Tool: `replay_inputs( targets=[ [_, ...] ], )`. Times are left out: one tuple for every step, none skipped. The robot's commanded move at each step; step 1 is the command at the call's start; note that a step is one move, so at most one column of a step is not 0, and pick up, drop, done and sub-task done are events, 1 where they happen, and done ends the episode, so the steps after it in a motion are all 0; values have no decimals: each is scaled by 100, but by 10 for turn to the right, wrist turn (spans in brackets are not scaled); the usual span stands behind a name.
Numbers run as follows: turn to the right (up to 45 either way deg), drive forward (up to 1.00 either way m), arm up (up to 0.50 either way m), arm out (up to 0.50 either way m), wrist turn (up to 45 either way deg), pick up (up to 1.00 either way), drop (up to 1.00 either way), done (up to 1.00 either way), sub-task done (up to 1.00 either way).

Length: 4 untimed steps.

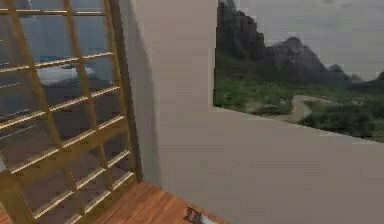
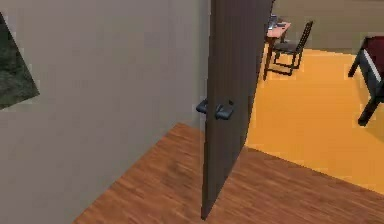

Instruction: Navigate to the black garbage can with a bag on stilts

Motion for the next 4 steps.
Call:
replay_inputs(
  targets=[
    [450,0,0,0,0,0,0,0,0],
    [450,0,0,0,0,0,0,0,0],
    [450,0,0,0,0,0,0,0,0],
    [180,0,0,0,0,0,0,0,0]
  ],
)
